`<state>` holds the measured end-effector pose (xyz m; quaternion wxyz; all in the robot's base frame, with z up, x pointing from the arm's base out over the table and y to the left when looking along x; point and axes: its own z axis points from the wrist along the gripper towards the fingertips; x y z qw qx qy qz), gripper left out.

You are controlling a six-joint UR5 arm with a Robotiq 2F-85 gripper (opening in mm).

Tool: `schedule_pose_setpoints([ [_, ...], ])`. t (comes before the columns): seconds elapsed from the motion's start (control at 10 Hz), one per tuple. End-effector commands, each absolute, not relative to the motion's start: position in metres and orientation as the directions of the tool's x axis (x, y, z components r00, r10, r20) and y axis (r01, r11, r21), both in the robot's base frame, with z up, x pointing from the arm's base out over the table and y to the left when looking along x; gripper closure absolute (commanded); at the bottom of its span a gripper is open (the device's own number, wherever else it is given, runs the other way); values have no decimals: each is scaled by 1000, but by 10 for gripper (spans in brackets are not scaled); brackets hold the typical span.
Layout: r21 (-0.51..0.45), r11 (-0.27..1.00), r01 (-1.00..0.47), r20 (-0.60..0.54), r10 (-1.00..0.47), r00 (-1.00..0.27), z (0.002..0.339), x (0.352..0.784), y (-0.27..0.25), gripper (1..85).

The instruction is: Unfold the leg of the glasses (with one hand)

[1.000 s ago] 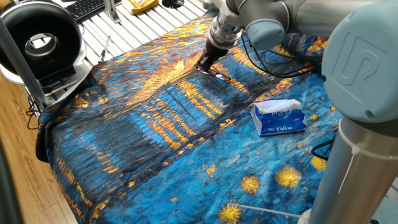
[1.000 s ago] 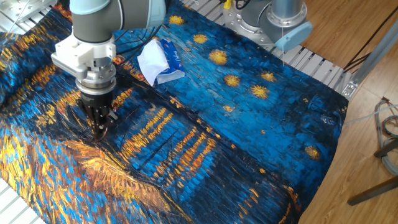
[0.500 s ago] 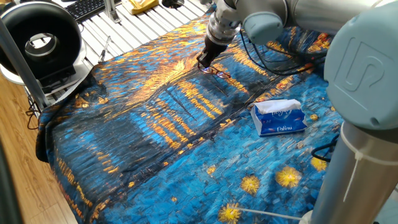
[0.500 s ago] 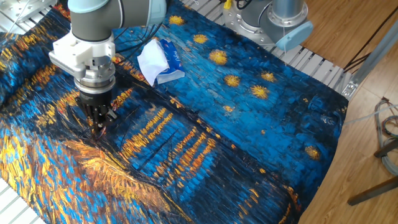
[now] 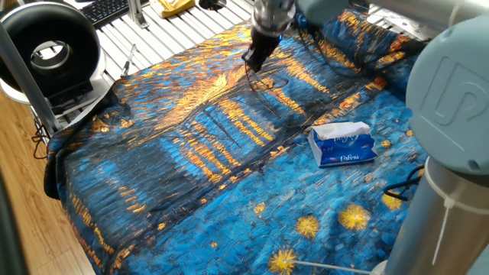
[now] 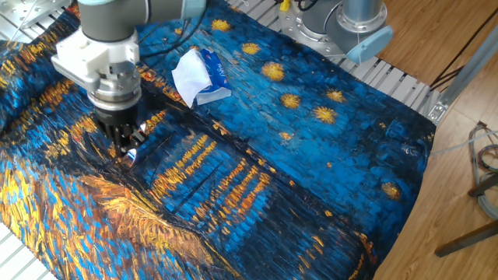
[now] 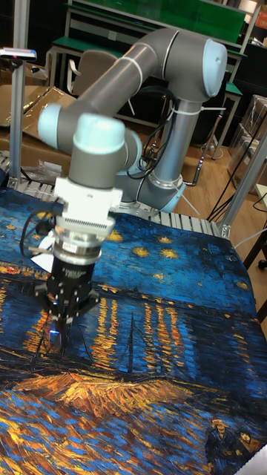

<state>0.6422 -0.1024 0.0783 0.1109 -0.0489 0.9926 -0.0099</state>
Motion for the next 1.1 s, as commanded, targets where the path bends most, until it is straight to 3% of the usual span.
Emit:
schedule_pose_setpoints([
  [0.0,-16,996,-90,-166,-91,-982,121,631,-98,847],
  [0.7,-9,997,-81,-63,-81,-995,156,610,-78,847],
  [1.0,31,995,-93,-169,-86,-982,164,637,-50,847],
])
